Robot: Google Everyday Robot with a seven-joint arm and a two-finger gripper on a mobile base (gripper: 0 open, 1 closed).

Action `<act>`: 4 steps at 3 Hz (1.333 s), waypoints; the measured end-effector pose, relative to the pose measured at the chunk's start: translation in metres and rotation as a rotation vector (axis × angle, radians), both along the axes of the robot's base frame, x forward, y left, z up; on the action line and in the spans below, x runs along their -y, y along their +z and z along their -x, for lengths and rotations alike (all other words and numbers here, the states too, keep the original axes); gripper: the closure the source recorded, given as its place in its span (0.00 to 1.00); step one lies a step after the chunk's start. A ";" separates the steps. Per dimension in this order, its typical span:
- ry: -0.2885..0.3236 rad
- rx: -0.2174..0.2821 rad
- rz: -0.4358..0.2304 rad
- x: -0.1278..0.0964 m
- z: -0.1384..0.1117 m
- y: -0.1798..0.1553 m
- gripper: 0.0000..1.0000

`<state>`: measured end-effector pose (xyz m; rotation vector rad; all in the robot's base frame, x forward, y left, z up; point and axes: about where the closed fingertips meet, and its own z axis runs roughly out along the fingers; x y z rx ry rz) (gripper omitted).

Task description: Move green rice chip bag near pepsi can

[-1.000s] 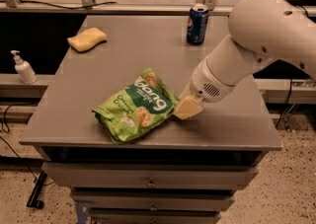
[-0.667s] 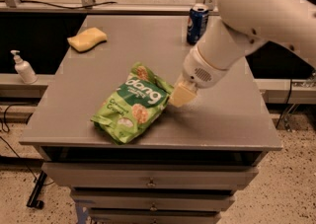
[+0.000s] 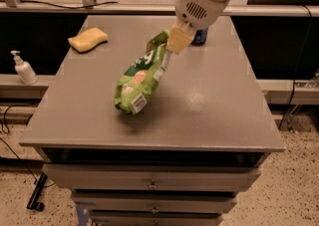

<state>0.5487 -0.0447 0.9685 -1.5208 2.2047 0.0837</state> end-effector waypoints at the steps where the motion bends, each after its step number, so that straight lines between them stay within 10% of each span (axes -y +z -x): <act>1: 0.003 0.023 -0.001 -0.002 -0.003 0.010 1.00; 4: -0.121 0.141 0.060 0.115 -0.079 0.000 1.00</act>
Offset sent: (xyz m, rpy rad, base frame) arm 0.0324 -0.0681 -0.0376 -0.0350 -0.0583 -0.0708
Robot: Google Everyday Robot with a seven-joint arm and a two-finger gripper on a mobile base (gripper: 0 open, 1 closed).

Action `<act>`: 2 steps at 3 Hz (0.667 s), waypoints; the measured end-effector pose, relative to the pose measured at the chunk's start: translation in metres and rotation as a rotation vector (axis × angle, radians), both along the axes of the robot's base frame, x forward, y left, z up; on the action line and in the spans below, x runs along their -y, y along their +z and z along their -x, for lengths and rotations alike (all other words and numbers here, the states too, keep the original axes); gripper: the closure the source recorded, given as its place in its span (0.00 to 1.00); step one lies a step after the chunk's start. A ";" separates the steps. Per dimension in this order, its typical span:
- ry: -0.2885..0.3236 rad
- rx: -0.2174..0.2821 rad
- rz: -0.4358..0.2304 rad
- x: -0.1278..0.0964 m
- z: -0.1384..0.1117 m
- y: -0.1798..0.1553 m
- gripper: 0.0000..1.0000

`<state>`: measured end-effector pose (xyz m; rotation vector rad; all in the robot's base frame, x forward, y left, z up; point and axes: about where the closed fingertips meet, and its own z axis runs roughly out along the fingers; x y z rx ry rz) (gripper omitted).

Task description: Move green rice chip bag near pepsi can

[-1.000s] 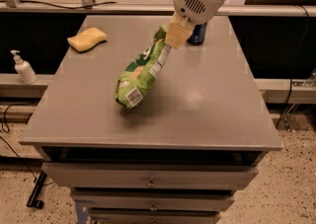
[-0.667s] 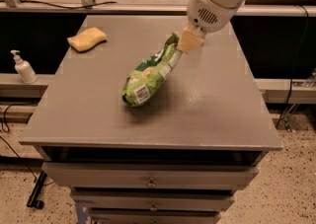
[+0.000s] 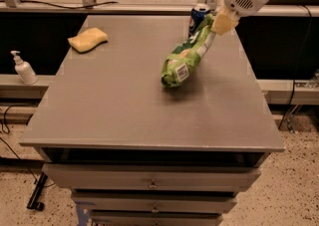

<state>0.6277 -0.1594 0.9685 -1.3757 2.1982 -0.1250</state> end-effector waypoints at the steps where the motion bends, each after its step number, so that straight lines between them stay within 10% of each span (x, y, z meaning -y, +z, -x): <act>1: -0.017 0.047 0.023 0.021 -0.034 0.015 1.00; 2: -0.035 0.070 0.036 0.037 -0.056 0.018 1.00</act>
Offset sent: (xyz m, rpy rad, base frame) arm 0.0825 -0.0603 0.0272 -0.0496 -0.1029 -0.0621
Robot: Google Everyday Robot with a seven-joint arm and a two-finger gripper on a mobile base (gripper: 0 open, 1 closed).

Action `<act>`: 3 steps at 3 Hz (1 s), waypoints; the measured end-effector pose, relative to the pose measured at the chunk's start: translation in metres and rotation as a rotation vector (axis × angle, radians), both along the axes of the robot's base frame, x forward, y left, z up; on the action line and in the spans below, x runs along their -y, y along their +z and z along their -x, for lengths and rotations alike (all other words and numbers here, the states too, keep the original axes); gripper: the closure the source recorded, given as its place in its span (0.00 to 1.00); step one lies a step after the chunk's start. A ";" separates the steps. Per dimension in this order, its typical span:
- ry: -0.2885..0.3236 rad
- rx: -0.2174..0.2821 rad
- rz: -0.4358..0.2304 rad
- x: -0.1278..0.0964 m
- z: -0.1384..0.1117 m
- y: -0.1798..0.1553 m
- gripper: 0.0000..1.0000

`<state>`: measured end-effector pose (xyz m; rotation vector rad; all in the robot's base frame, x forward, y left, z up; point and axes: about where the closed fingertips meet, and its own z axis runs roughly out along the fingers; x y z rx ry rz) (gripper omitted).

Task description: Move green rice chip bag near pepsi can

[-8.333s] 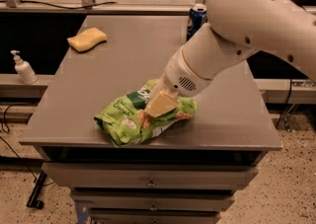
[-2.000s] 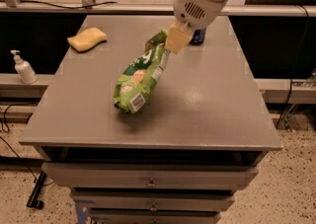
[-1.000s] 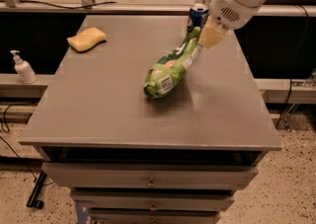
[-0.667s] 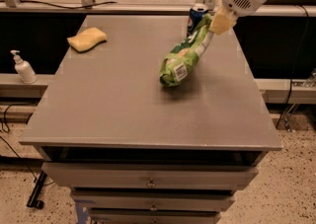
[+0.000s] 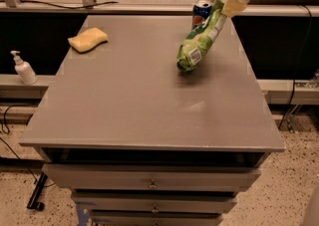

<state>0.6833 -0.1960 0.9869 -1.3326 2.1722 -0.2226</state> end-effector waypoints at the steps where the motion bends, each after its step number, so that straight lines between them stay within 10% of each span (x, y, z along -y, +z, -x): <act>1: -0.009 0.014 0.004 0.009 -0.015 0.001 1.00; 3: -0.029 0.036 0.008 0.022 -0.038 0.001 1.00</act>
Offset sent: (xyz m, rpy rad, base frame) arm 0.0409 -0.0308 0.0092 -0.0167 -0.0458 -0.0413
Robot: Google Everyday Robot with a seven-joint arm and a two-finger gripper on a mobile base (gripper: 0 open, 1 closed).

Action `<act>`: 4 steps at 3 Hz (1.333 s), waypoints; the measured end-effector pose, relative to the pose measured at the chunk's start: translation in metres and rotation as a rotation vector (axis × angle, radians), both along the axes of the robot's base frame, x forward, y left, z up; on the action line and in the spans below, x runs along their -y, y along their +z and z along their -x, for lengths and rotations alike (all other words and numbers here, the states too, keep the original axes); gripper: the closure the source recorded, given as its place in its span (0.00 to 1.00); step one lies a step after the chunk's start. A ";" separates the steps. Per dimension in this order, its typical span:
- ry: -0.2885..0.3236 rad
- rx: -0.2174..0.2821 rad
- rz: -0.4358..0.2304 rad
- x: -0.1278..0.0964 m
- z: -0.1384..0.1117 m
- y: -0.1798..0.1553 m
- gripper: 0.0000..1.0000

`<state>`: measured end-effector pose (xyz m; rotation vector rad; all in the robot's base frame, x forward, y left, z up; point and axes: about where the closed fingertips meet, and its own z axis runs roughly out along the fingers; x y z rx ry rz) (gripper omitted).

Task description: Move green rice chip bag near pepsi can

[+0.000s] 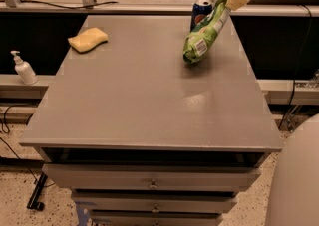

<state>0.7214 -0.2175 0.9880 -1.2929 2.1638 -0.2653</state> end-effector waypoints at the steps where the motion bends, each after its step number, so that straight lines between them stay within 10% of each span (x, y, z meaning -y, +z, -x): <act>1: -0.002 0.003 0.002 0.003 -0.011 -0.001 0.82; 4: -0.002 -0.020 0.017 0.017 -0.016 -0.011 0.13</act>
Offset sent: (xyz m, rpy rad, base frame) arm 0.0200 -0.0200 0.0066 -0.0189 -0.0089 -0.0077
